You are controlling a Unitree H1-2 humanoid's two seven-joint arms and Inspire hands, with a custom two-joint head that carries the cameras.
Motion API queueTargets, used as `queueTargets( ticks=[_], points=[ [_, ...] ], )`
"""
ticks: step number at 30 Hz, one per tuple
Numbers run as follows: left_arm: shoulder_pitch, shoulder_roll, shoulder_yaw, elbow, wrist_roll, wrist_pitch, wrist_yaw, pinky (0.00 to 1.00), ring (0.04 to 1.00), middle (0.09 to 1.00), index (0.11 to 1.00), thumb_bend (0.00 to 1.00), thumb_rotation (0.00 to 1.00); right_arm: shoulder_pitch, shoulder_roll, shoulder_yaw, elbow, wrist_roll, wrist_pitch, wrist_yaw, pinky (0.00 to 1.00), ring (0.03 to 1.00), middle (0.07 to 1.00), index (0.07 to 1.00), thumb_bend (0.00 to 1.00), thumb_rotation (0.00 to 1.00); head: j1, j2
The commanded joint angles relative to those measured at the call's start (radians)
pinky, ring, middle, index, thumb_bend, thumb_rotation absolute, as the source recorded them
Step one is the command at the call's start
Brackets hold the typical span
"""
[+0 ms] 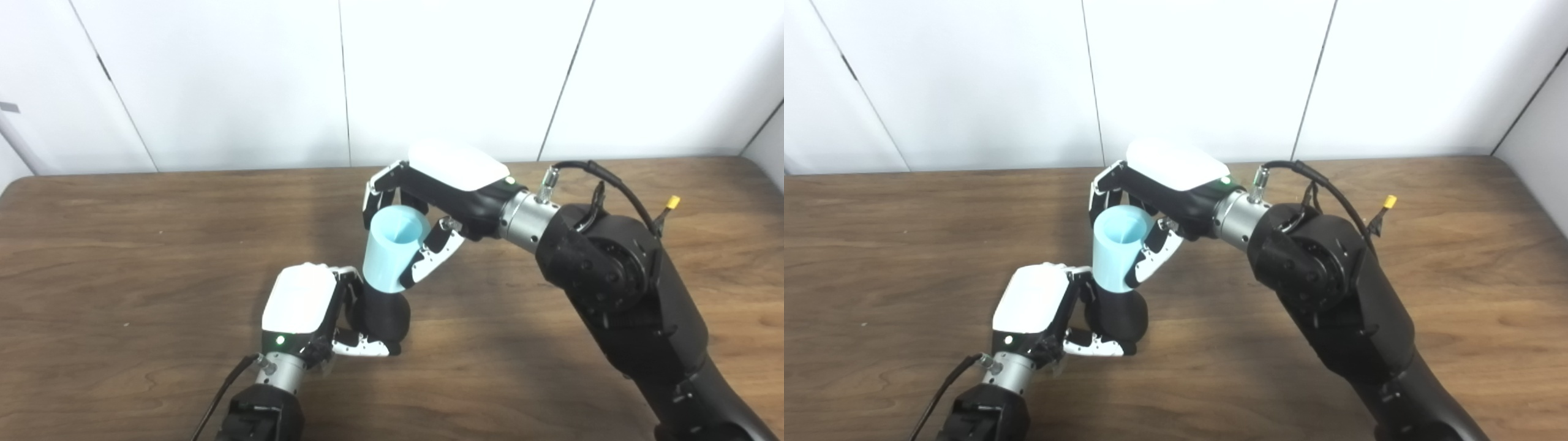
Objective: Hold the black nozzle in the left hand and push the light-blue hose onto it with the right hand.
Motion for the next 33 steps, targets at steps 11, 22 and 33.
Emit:
queueTargets(
  ticks=[11,22,33],
  points=[
    [0.023,-0.003,-0.036,0.003,0.009,0.001,-0.049,0.71,0.61,0.505,0.479,0.52,0.0,-0.05,0.006,-0.003,0.009,0.007,-0.012,-0.017,0.35,0.384,0.497,0.524,0.52,0.0,0.005,0.005],
    [0.022,-0.004,-0.04,-0.001,0.014,0.006,-0.054,0.71,0.614,0.509,0.478,0.52,0.0,-0.059,0.009,0.001,0.023,-0.008,-0.02,-0.029,0.34,0.38,0.5,0.519,0.52,0.0,0.005,0.004],
    [0.023,-0.012,-0.044,-0.003,0.024,0.009,-0.053,0.71,0.619,0.506,0.479,0.52,0.0,-0.074,0.012,0.0,0.044,0.009,-0.054,-0.035,0.31,0.361,0.486,0.545,0.51,0.0,0.006,0.007]
  ],
)
